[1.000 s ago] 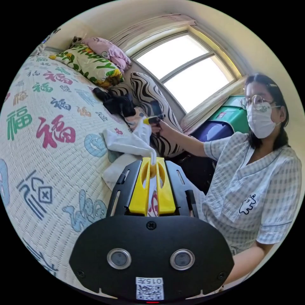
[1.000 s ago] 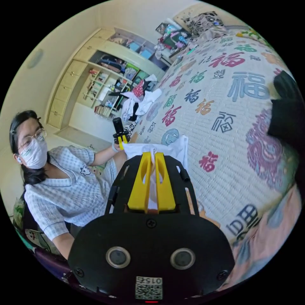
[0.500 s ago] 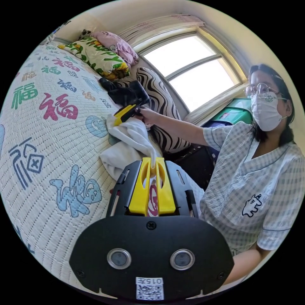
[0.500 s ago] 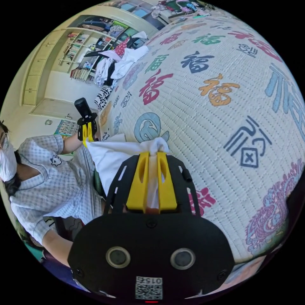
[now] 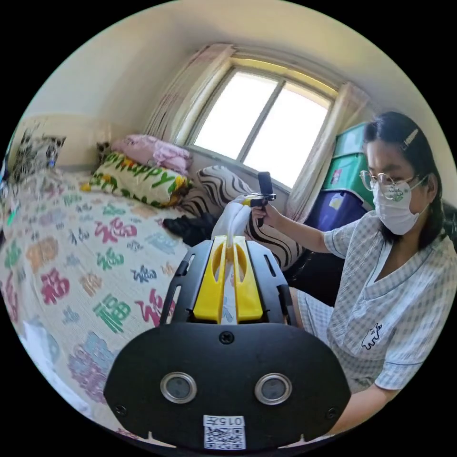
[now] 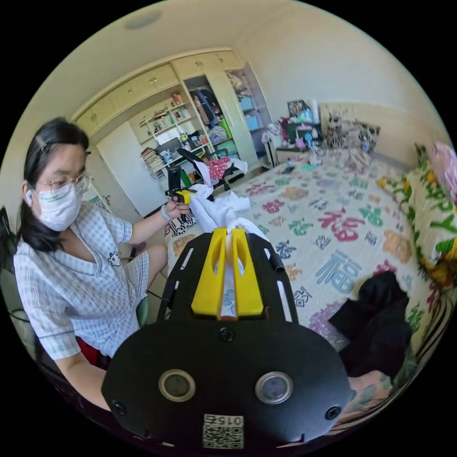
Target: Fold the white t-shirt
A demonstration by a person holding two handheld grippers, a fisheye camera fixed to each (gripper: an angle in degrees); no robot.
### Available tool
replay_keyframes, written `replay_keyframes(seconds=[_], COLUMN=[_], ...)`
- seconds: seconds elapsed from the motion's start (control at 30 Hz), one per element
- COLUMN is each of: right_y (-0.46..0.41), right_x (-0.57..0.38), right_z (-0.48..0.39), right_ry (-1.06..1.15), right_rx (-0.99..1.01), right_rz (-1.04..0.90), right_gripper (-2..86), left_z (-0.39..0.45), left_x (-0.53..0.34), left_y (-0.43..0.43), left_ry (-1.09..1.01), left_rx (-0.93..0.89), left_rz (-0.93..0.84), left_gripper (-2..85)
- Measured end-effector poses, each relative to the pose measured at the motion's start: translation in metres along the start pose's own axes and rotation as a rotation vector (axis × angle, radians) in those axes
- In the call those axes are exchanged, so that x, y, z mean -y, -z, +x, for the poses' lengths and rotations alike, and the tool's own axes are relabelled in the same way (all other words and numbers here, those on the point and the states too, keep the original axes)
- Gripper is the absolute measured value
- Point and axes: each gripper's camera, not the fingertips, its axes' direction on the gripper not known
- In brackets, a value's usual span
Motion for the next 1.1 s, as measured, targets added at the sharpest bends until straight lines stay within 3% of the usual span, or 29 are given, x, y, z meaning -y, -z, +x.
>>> replay_keyframes(seconds=[0.1, 0.23, 0.33, 0.43, 0.53, 0.73, 0.83, 1.0, 1.1], right_y=[0.008, -0.035, -0.096, -0.142, -0.144, -0.125, -0.148, -0.200, -0.206], right_x=[-0.005, -0.059, -0.123, -0.195, -0.237, -0.211, -0.181, -0.185, -0.202], right_z=[-0.047, -0.081, -0.077, -0.066, -0.055, -0.007, 0.032, 0.047, 0.044], right_ry=[0.124, 0.143, -0.025, -0.256, -0.474, -0.546, -0.547, -0.560, -0.577], right_rx=[-0.073, -0.158, -0.096, -0.008, 0.091, -0.030, 0.069, 0.079, 0.051], right_rz=[0.011, -0.071, -0.229, -0.394, -0.372, -0.200, -0.186, -0.368, -0.362], right_gripper=[0.7, 1.1, 1.7, 2.1, 4.9, 8.4, 11.1, 12.9, 9.4], left_z=[0.058, 0.120, 0.138, 0.130, 0.126, 0.065, 0.021, -0.031, -0.049], left_x=[0.014, -0.049, -0.131, -0.207, -0.235, -0.200, -0.147, -0.075, -0.061], left_y=[0.008, -0.018, -0.056, -0.091, -0.077, -0.076, -0.117, -0.240, -0.327], left_ry=[-0.151, -0.263, -0.156, 0.124, 0.345, 0.515, 0.519, 0.542, 0.524], left_rx=[0.040, 0.192, 0.293, 0.266, 0.220, 0.308, 0.254, 0.342, 0.415], left_rz=[-0.042, -0.170, -0.277, -0.496, -0.426, -0.256, -0.192, -0.286, -0.428], left_gripper=[-0.3, 0.0, 0.2, 0.4, 1.3, 6.5, 8.8, 12.6, 13.2])
